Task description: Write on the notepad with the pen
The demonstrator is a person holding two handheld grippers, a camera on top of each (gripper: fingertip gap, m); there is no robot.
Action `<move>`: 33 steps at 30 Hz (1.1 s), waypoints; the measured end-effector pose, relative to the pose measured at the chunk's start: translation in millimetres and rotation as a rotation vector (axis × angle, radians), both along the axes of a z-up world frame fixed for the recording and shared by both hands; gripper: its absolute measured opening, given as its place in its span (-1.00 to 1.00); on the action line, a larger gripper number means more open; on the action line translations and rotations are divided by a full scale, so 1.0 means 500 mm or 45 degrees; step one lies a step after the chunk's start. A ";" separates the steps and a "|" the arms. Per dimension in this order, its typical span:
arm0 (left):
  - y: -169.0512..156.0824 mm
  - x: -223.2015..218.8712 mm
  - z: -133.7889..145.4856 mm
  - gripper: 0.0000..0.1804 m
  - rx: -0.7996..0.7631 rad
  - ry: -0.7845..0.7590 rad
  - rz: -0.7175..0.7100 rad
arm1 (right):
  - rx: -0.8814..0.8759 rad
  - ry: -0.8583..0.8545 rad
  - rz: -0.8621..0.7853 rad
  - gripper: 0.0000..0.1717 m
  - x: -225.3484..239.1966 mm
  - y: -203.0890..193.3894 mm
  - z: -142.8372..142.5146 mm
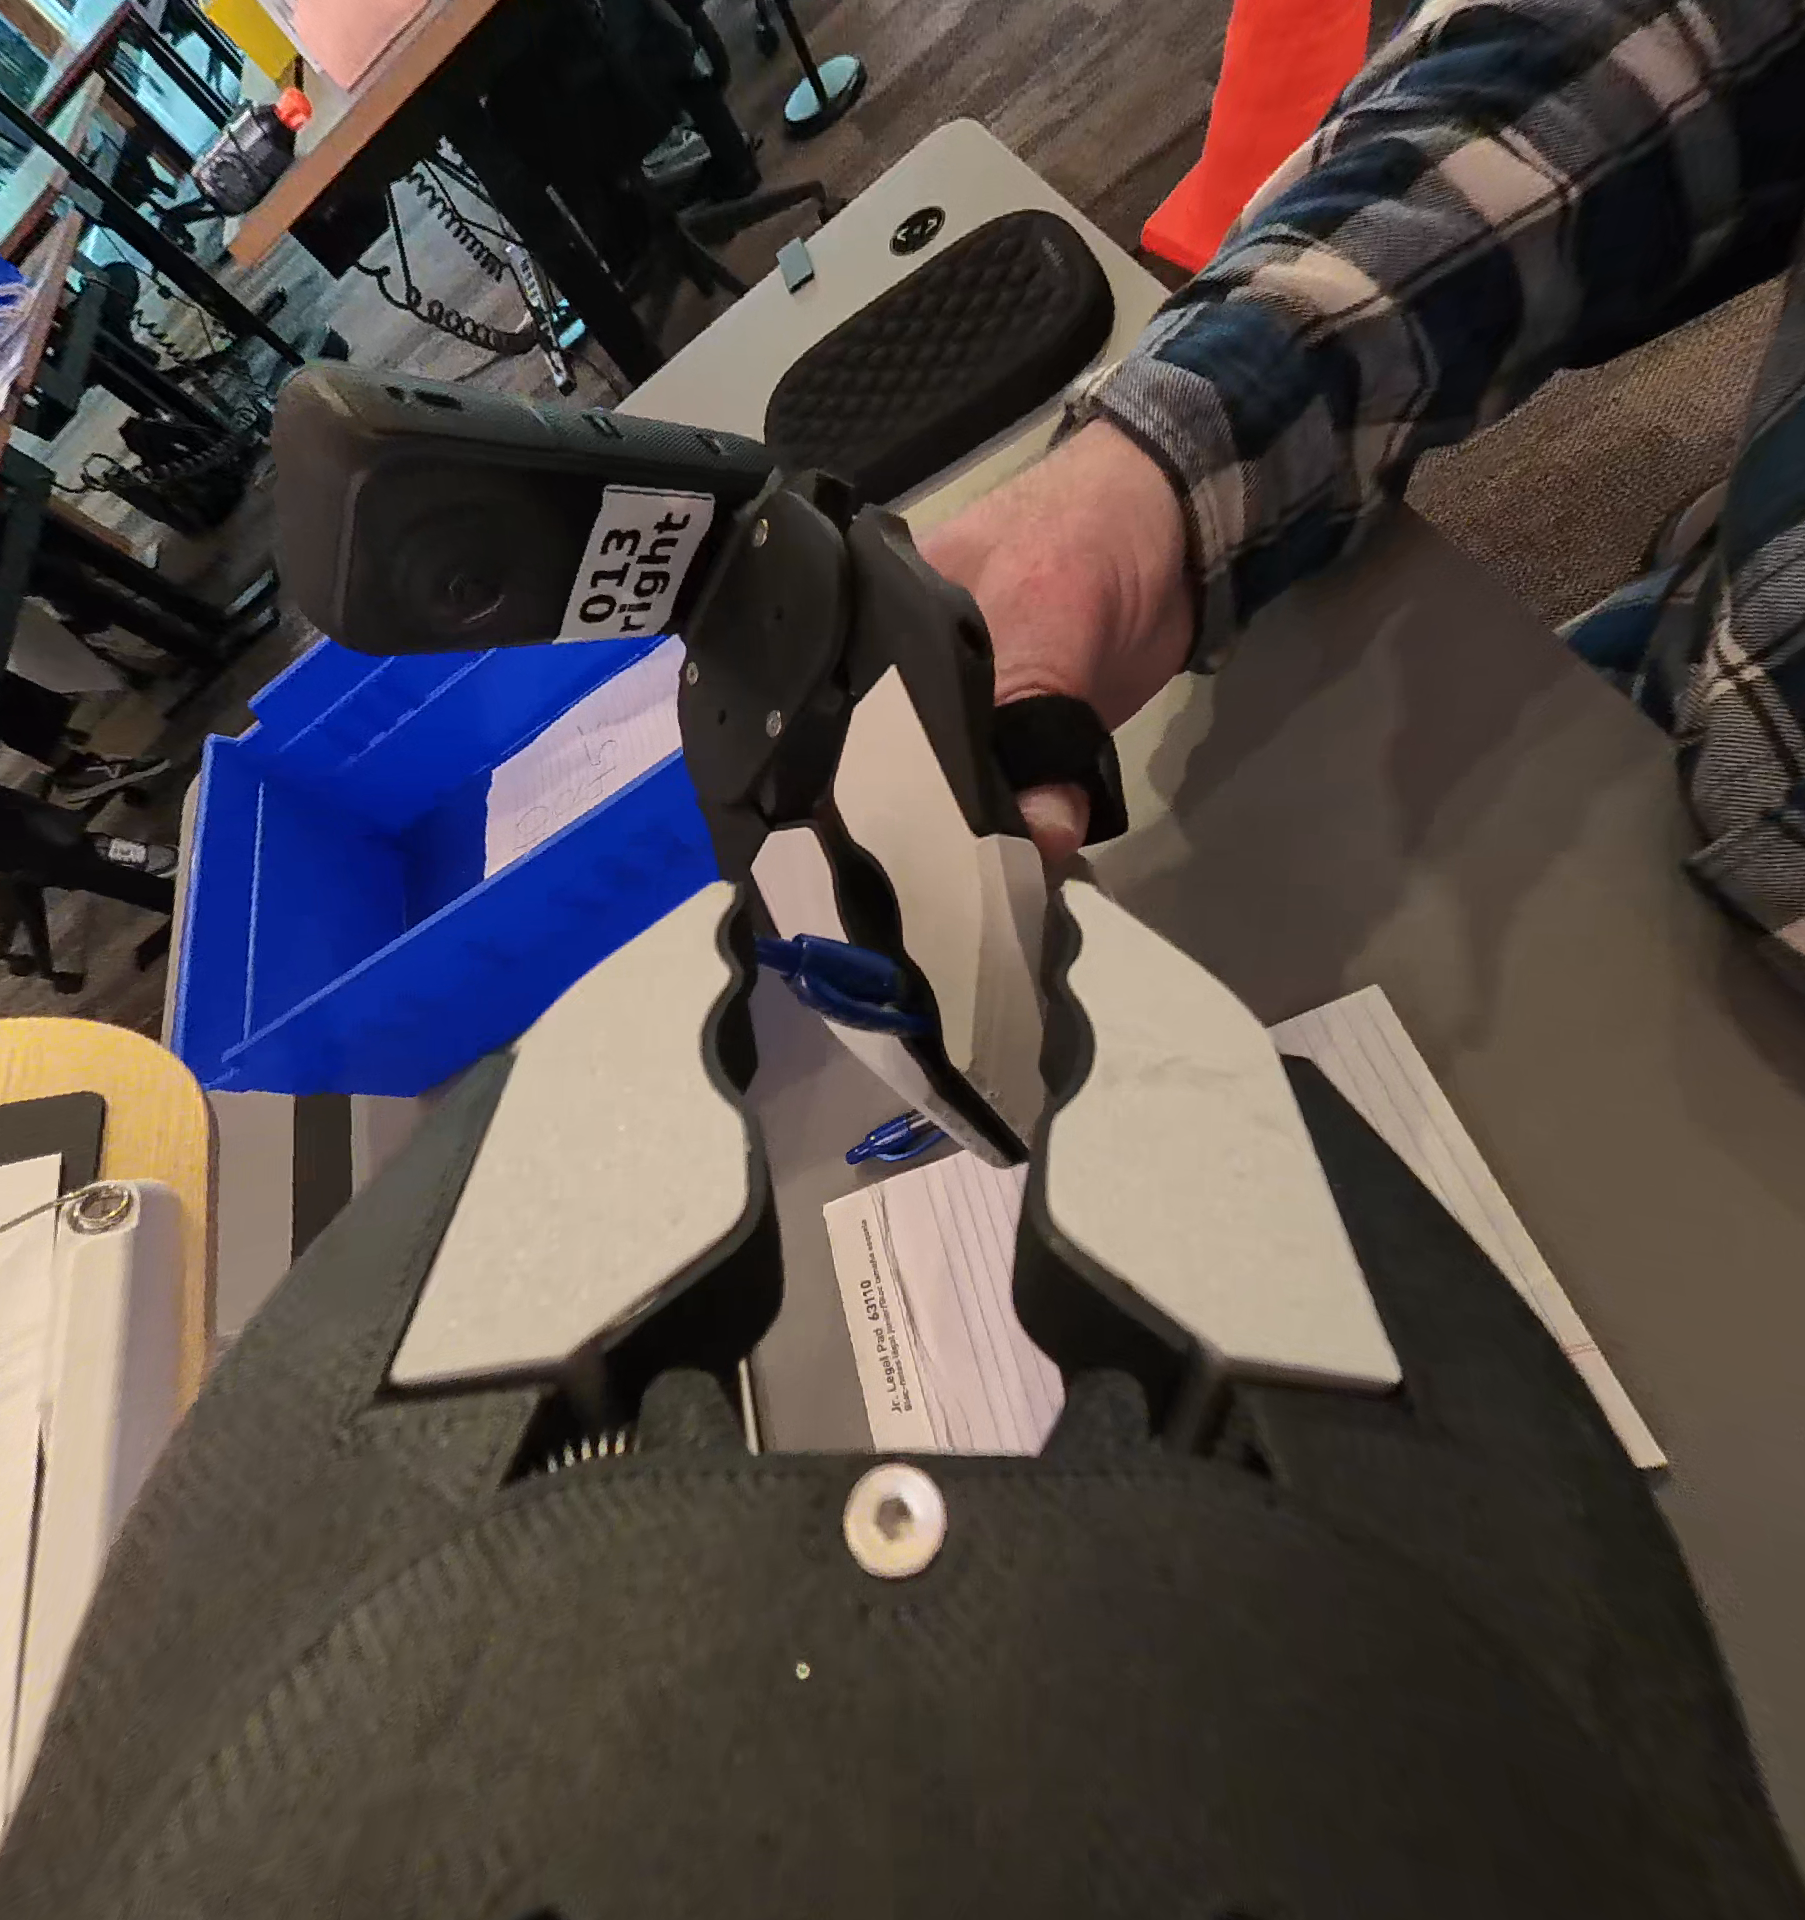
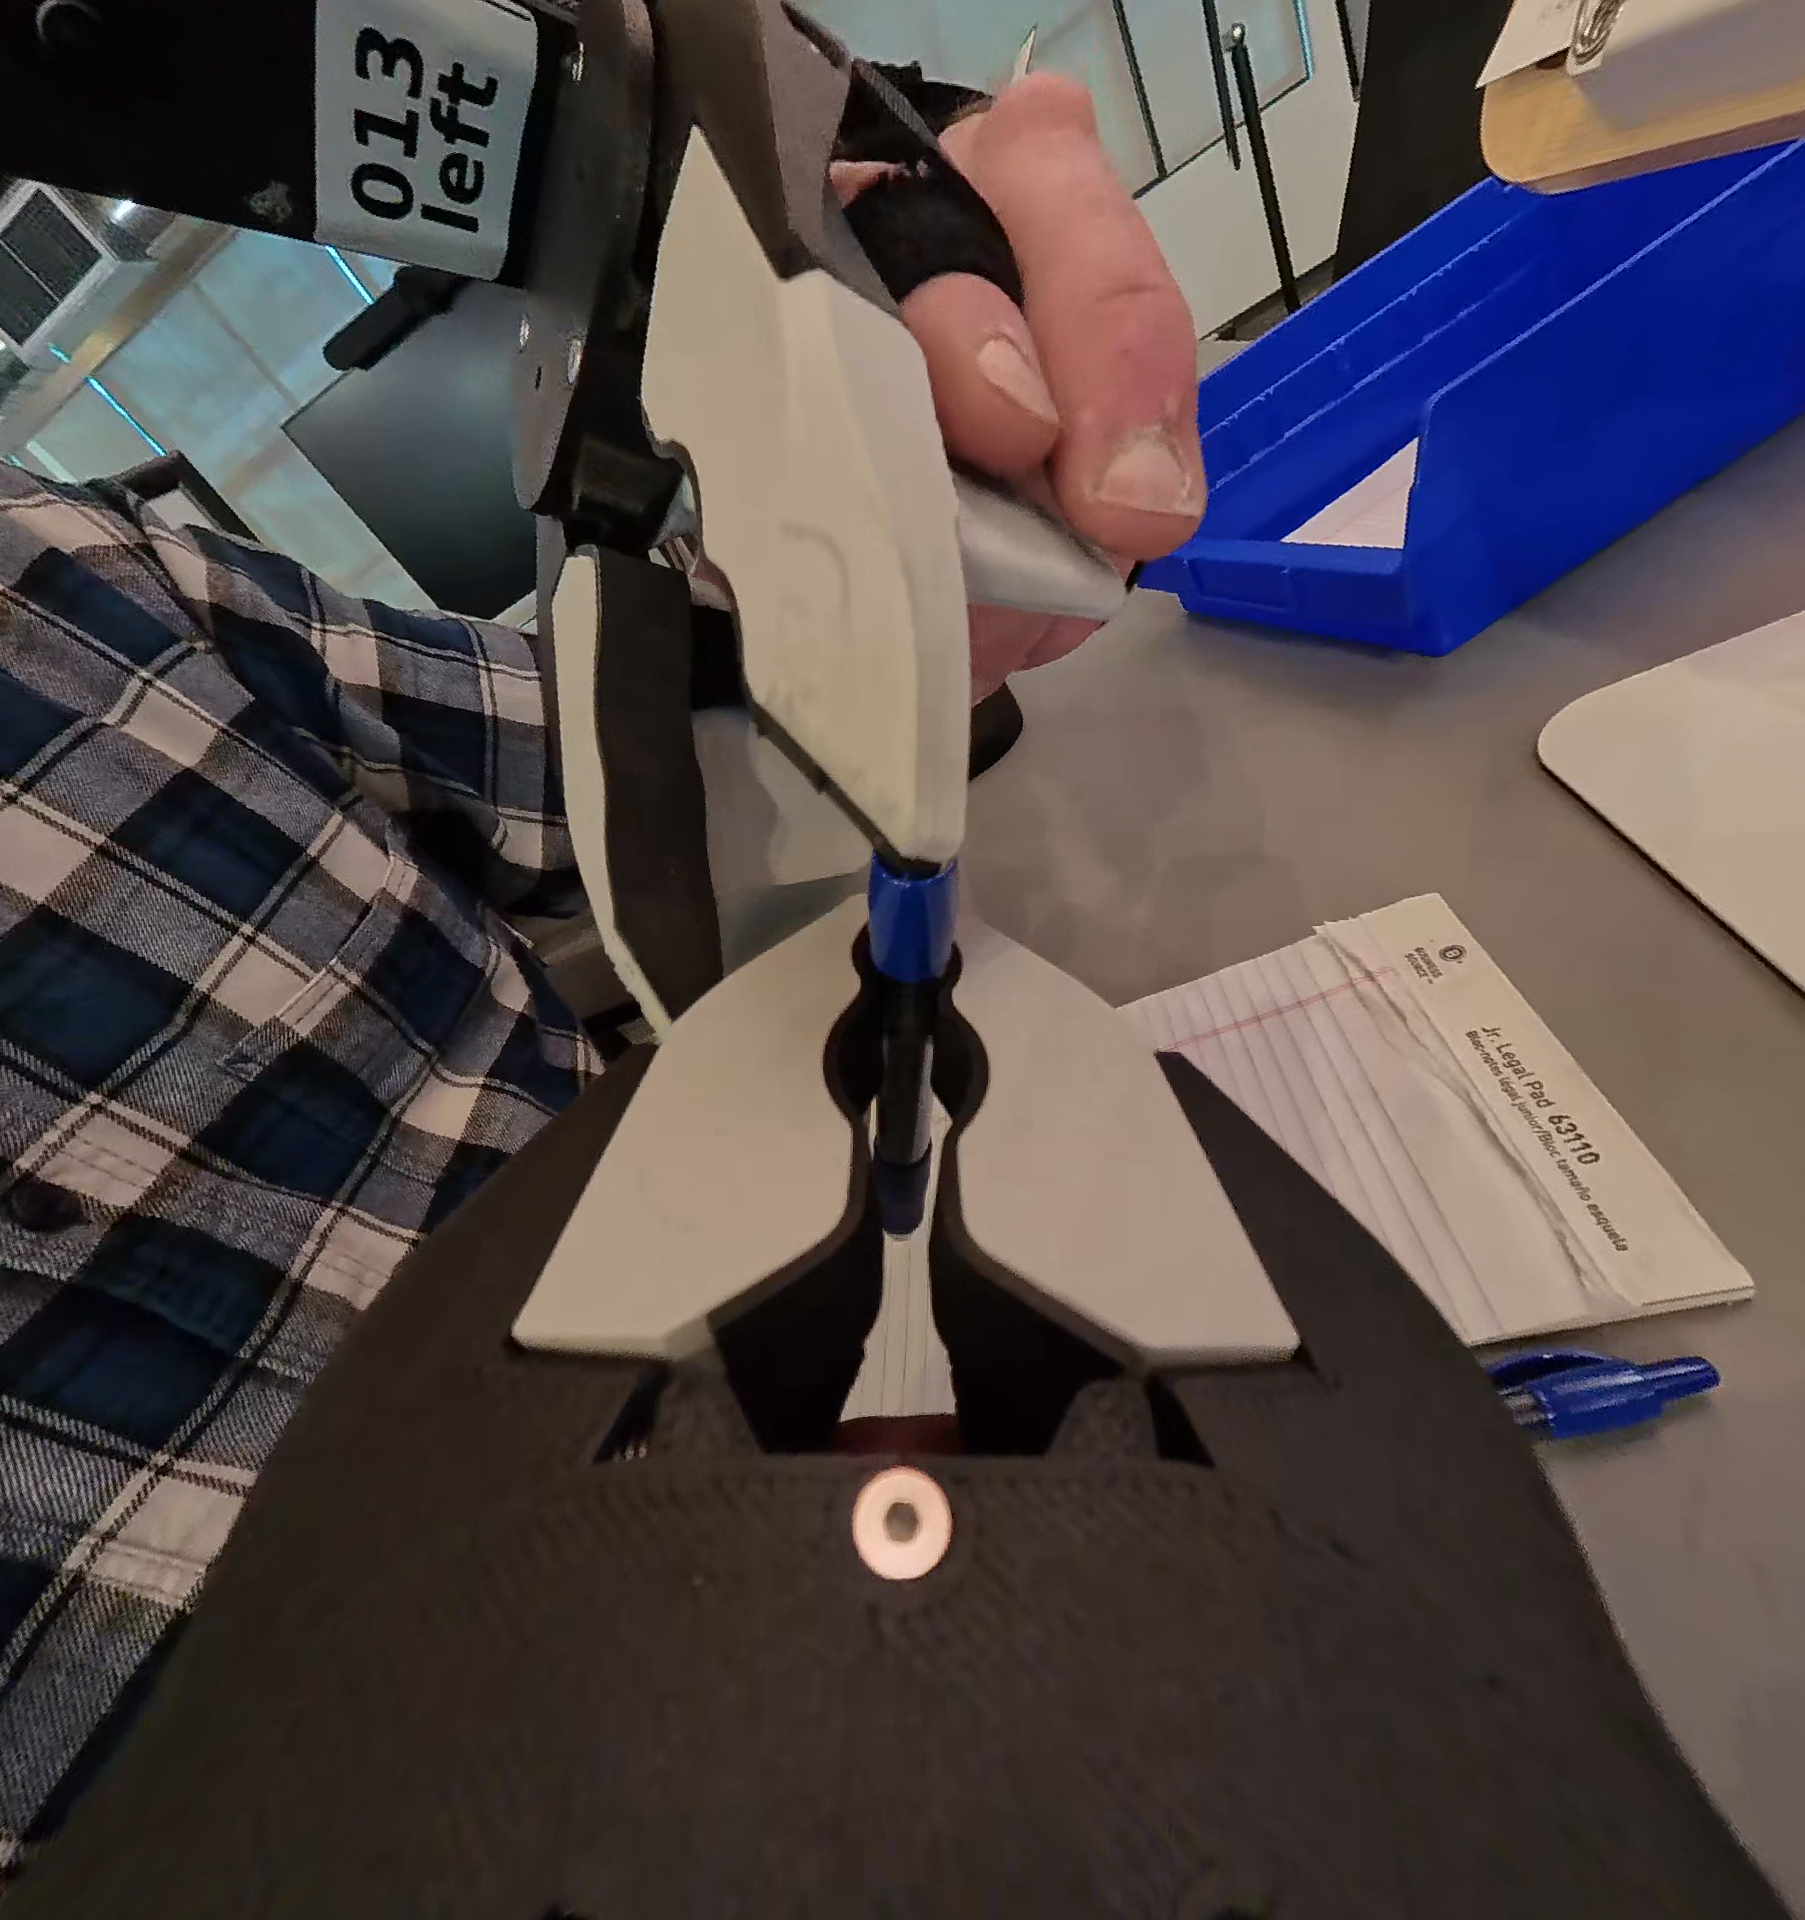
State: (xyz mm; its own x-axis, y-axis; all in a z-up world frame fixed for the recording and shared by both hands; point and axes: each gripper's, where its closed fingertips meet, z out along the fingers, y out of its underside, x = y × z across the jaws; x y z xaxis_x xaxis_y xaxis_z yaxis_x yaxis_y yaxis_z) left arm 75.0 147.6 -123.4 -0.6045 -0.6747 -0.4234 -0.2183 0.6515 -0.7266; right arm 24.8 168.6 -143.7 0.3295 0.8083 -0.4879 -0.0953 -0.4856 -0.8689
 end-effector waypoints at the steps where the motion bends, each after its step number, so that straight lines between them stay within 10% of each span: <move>1: -0.005 -0.003 -0.003 -0.45 -0.012 0.007 -0.015 | 0.000 0.004 -0.003 -0.94 0.001 0.000 0.001; 2: -0.020 -0.015 -0.014 -0.72 -0.039 0.057 -0.073 | -0.004 0.022 -0.020 -0.94 0.005 0.003 0.006; 6: -0.021 -0.017 -0.012 -0.74 -0.064 -0.004 -0.053 | -0.007 -0.014 -0.010 -0.94 0.005 -0.001 0.004; 12: 0.009 -0.008 0.020 -0.33 -0.040 -0.095 0.026 | -0.009 -0.073 0.026 -0.94 -0.012 -0.006 -0.010; 33: -0.002 -0.040 -0.028 -0.41 -0.038 0.000 -0.004 | -0.070 -0.040 0.072 -0.95 -0.021 -0.015 -0.021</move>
